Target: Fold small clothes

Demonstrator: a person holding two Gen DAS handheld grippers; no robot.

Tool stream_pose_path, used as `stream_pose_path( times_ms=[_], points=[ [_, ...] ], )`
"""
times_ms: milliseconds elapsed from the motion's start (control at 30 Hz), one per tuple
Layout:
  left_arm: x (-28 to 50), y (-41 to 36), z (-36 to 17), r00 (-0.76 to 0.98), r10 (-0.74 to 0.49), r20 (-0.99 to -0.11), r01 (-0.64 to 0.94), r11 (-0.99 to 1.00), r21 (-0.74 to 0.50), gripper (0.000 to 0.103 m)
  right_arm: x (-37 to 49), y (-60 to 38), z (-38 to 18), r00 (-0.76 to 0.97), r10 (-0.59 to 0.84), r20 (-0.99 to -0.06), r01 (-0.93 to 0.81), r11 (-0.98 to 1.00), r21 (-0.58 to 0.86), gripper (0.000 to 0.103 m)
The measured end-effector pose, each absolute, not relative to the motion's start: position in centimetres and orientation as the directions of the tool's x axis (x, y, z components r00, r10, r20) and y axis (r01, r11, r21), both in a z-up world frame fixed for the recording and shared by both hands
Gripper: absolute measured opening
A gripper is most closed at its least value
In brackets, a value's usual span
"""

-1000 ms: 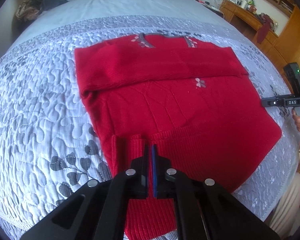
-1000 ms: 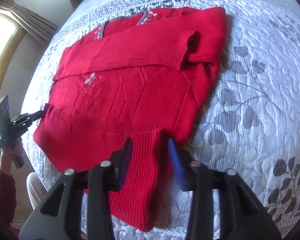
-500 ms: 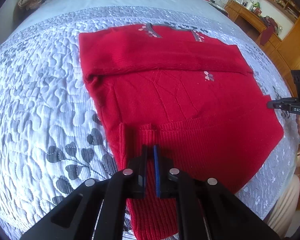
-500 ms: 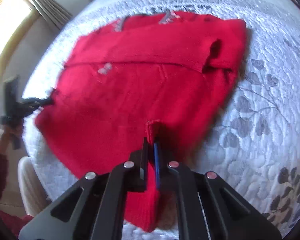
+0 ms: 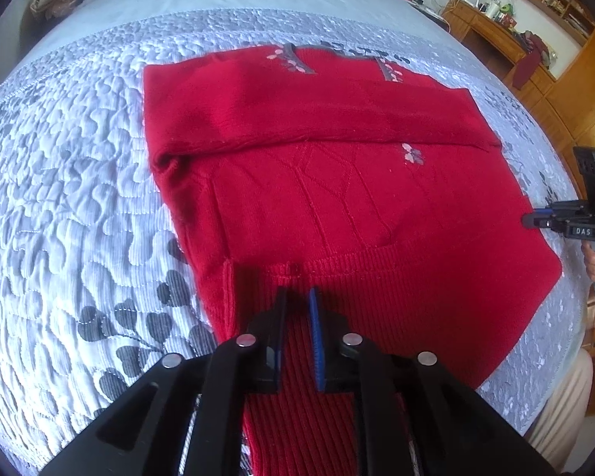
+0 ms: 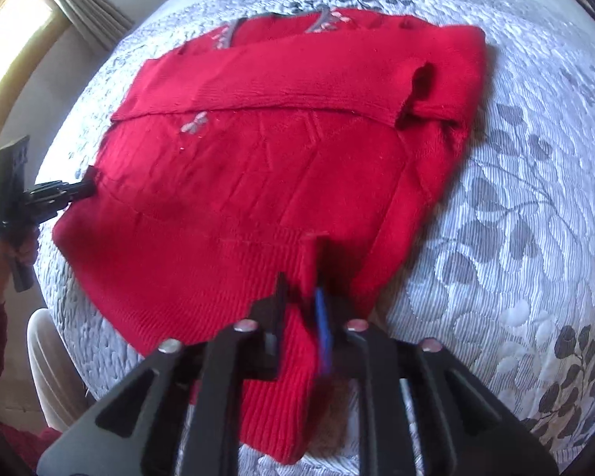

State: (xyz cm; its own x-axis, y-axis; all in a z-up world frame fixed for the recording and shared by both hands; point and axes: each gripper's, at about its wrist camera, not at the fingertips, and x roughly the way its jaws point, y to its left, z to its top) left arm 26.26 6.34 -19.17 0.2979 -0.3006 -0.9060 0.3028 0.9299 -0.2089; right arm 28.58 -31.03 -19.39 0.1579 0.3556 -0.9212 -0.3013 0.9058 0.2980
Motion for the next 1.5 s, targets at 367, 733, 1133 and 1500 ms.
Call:
stream_pose_path(
  times_ms=[367,733,1133,1500],
  points=[
    [26.9,5.8,-19.1,0.306,-0.291,-0.907,0.348,0.920,-0.178,0.032,28.8,-31.2,-19.6,0.163,0.386,-0.908,-0.300,0.896,0.327,0.007],
    [26.7,7.3,-17.3,0.398,-0.223,-0.890,0.332,0.939,-0.086,0.058,28.7,-31.9,-20.1,0.166,0.419,-0.893,-0.284,0.887,0.364,0.009],
    [27.3,7.2,-18.8,0.363,-0.249,-0.898,0.305,0.942,-0.138,0.009,28.8,-32.6,-20.3,0.161,0.439,-0.884,-0.268,0.881,0.389,0.008],
    [24.6,7.0,-16.4,0.471,-0.207,-0.857,0.323,0.945,-0.051,0.005,28.3,-31.1,-19.3,0.189,0.396,-0.898,-0.314,0.891,0.327,0.032]
  ],
)
